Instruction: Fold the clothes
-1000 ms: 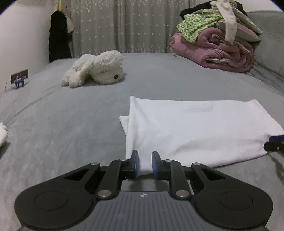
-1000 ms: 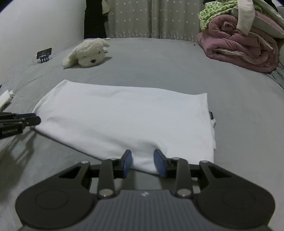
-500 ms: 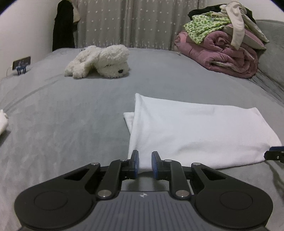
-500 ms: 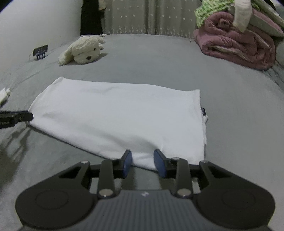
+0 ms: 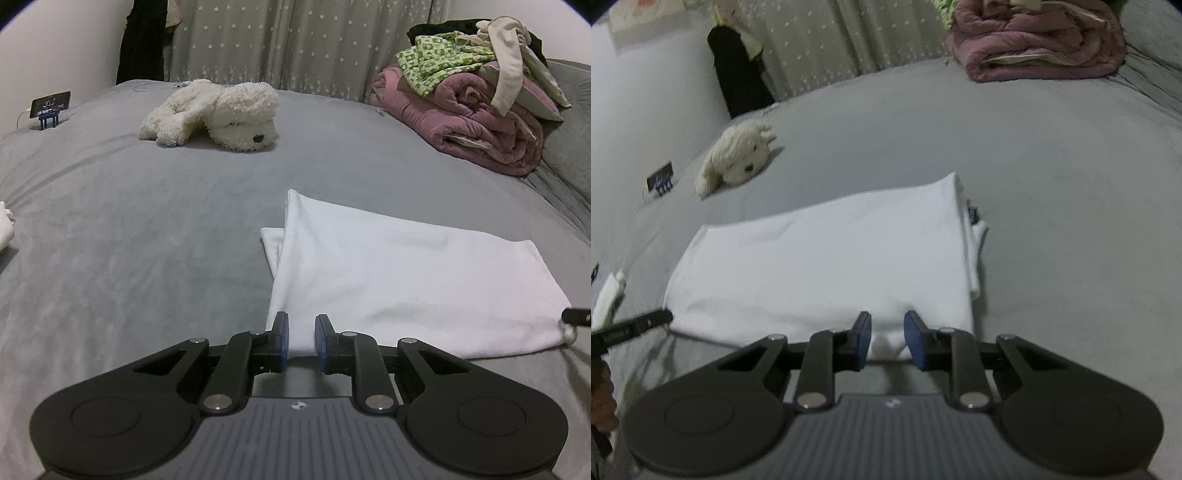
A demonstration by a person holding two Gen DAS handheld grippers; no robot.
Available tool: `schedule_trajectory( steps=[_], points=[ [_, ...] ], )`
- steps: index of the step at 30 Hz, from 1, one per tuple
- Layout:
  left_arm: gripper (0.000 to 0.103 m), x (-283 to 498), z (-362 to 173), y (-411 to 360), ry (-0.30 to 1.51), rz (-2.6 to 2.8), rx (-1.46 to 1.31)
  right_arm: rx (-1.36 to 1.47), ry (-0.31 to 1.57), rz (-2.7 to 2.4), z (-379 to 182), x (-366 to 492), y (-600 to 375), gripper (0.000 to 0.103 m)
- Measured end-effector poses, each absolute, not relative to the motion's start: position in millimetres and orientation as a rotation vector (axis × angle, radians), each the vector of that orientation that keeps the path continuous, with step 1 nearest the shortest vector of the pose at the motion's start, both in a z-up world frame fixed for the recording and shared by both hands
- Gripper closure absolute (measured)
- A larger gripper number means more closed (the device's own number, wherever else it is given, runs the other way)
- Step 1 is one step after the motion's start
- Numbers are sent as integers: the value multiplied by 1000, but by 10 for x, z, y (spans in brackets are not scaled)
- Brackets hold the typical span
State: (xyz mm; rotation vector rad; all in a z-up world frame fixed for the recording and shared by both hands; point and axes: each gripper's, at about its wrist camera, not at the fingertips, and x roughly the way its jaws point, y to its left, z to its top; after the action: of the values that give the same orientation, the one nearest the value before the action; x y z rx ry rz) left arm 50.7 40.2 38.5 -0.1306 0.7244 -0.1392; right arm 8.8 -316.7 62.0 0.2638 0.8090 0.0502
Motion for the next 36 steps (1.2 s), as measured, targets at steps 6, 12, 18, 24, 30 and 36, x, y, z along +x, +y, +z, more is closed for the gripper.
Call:
schedule_trajectory(
  steps=[6, 12, 18, 24, 30, 36],
  points=[
    [85, 523, 391, 404, 731, -140, -137, 275, 826, -69, 489, 193, -3348, 67],
    [84, 529, 493, 431, 702, -177, -169, 241, 808, -102, 504, 199, -3297, 66],
    [82, 720, 569, 300, 615, -214, -105, 170, 686, -122, 598, 190, -3177, 78],
    [82, 1038, 377, 356, 662, -210, -115, 172, 693, -78, 501, 300, -3123, 78],
    [80, 1105, 317, 372, 666, -229, -123, 168, 718, -83, 335, 469, -3153, 73],
    [80, 1163, 311, 450, 673, -239, -170, 178, 712, -81, 305, 504, -3206, 70]
  ],
)
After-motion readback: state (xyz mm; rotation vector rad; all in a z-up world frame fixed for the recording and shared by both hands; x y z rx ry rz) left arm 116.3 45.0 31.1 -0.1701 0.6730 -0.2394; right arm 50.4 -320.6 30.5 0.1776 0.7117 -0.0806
